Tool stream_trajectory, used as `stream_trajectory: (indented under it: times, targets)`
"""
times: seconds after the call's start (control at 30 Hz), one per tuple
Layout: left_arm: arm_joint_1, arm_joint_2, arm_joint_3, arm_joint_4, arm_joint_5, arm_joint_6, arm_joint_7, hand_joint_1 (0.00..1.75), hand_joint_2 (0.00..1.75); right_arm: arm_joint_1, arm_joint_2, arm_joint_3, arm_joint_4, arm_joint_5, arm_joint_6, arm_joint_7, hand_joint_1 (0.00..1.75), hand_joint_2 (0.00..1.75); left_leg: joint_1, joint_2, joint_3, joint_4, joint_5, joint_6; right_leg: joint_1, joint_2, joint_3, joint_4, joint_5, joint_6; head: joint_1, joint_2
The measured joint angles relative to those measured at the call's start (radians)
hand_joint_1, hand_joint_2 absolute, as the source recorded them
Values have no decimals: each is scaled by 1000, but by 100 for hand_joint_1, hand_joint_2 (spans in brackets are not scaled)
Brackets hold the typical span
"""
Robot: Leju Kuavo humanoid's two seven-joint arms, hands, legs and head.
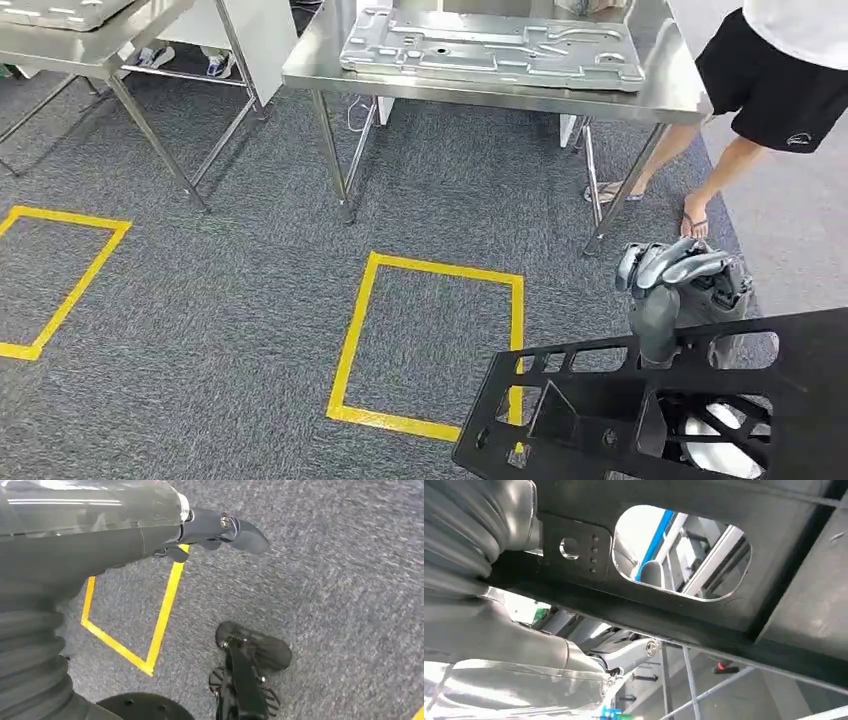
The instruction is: Take the parts from the cabinet and place them on the table.
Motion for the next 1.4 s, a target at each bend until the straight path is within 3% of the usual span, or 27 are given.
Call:
stream_trajectory:
  times: [0.07,0.13,0.2,0.23,0.27,0.3,0.33,0.37,0.43,0.47,0.57,0.63,0.67,0.73,0.77,0.8,0.83,0.87,0.93,0.97,1.1,1.17,1.27,1.3,1.33,1.37,1.4]
  targets:
    - [3,-1,0,0,0,-1,-2,0,175,1,-5,0,0,0,-5,0,175,175,-5,0,-2,1,0,10,-3,0,1,-3,2,11,-1,0]
    - [3,-5,0,0,0,-2,-3,0,175,4,-6,-2,0,5,-8,0,175,175,4,2,4,-11,11,24,-6,1,-1,10,-11,24,-1,0]
    - [2,-5,0,0,0,-4,-6,0,175,5,-8,-3,-1,16,-5,-1,175,175,4,2,2,-11,12,30,-7,1,-48,112,-77,33,6,0]
    - [1,-5,0,0,0,-4,-6,0,175,7,-8,-3,0,22,-5,-1,175,175,3,2,1,-11,13,31,-10,0,-92,205,-119,37,5,0]
    - [1,-5,0,0,0,-4,-7,0,175,8,-8,-3,0,27,-4,-1,175,175,2,2,-1,-10,13,31,-11,0,-123,269,-142,40,5,0]
    - [1,-5,0,0,0,-4,-7,0,175,10,-8,-2,2,31,0,0,175,175,2,2,-2,-9,12,31,-11,0,-144,308,-143,40,6,0]
    - [1,-6,0,0,0,-4,-7,0,175,11,-8,-2,4,32,2,0,175,175,2,2,-1,-9,12,30,-12,0,-137,290,-119,41,6,0]
    - [1,-7,0,0,0,-4,-7,0,175,11,-8,-1,5,35,5,0,175,175,2,1,0,-8,11,30,-13,0,-111,232,-80,40,5,0]
    - [1,-11,0,0,0,-5,-7,0,175,10,-8,0,6,38,9,0,175,175,2,-1,4,-7,7,25,-13,0,-14,32,12,31,6,0]
    - [0,-13,0,0,0,-5,-8,0,175,10,-8,0,7,39,10,0,175,175,-3,-1,3,-5,5,21,-9,0,1,3,-4,26,6,0]
    - [0,-13,0,0,-4,-8,-9,0,175,9,-7,-1,10,32,18,0,175,175,-1,-1,-1,-5,5,5,-1,2,-8,3,0,10,5,0]
    - [-1,-13,0,0,-9,-14,-12,0,175,-2,-8,-8,14,11,34,0,175,175,0,0,-3,3,-4,-7,-12,1,-3,-10,8,-5,4,0]
    - [-1,-13,0,0,-10,-16,-16,0,175,-15,-8,-13,19,-2,40,0,175,175,0,0,-17,39,-31,-12,-11,0,-2,-11,8,-9,3,0]
    - [0,-13,0,0,-16,-23,-21,0,175,-44,-8,-17,36,-26,48,0,175,175,3,0,-91,195,-113,-19,-10,0,-5,-11,9,-16,0,0]
    - [1,-12,0,0,-16,-23,-24,0,175,-54,-8,-18,46,-35,48,0,175,175,3,0,-129,273,-141,-22,-9,0,-6,-10,8,-17,0,0]
    - [3,-12,0,0,-16,-25,-26,0,175,-65,-8,-17,62,-44,48,0,175,175,3,0,-155,323,-148,-23,-9,-1,-6,-9,8,-17,0,0]
    - [4,-11,0,0,-16,-26,-27,0,175,-77,-8,-17,76,-50,48,0,175,175,4,0,-153,315,-130,-23,-9,0,-6,-8,8,-17,0,0]
    - [5,-9,0,0,-16,-29,-30,0,175,-90,-8,-16,90,-55,48,0,175,175,4,0,-132,268,-96,-21,-9,0,-5,-7,8,-16,0,0]
    - [4,-4,0,0,-17,-35,-36,0,175,-121,-8,-14,114,-63,47,0,175,175,6,1,-40,75,1,-15,-9,1,-2,-4,5,-11,0,0]
    - [3,-3,0,0,-17,-36,-38,0,175,-131,-8,-14,121,-64,47,0,175,175,4,1,-12,13,4,-9,-5,1,-2,-2,2,-5,0,0]
    - [4,-1,0,0,-17,-36,-39,0,175,-154,-7,-11,149,-64,47,0,175,175,-4,-2,-15,6,8,13,-4,-1,-8,0,5,18,2,0]
    - [4,-1,0,0,-17,-37,-39,0,175,-162,-8,-11,156,-64,46,0,175,175,4,-1,-11,-4,17,27,-8,0,-17,27,-20,29,4,0]
    - [3,-1,0,0,-18,-38,-40,0,175,-168,-7,-10,167,-64,43,0,175,175,2,0,-15,-3,17,32,-11,0,-122,253,-131,39,6,0]
    - [3,0,0,0,-18,-38,-42,0,175,-168,-7,-9,173,-64,40,0,175,175,2,0,-16,-2,17,32,-11,0,-150,309,-145,40,7,0]
    - [4,0,0,0,-19,-39,-42,0,175,-171,-5,-6,178,-62,36,0,175,175,1,0,-16,-2,17,32,-11,0,-157,318,-135,40,6,0]
    - [3,0,0,0,-20,-39,-43,0,175,-175,-2,-3,183,-58,30,0,175,175,1,-1,-15,-1,16,32,-11,0,-139,279,-104,38,7,0]
    - [2,0,0,0,-22,-39,-43,0,175,-182,3,1,187,-48,22,2,175,175,1,-1,-14,0,15,31,-11,0,-101,197,-58,34,6,0]
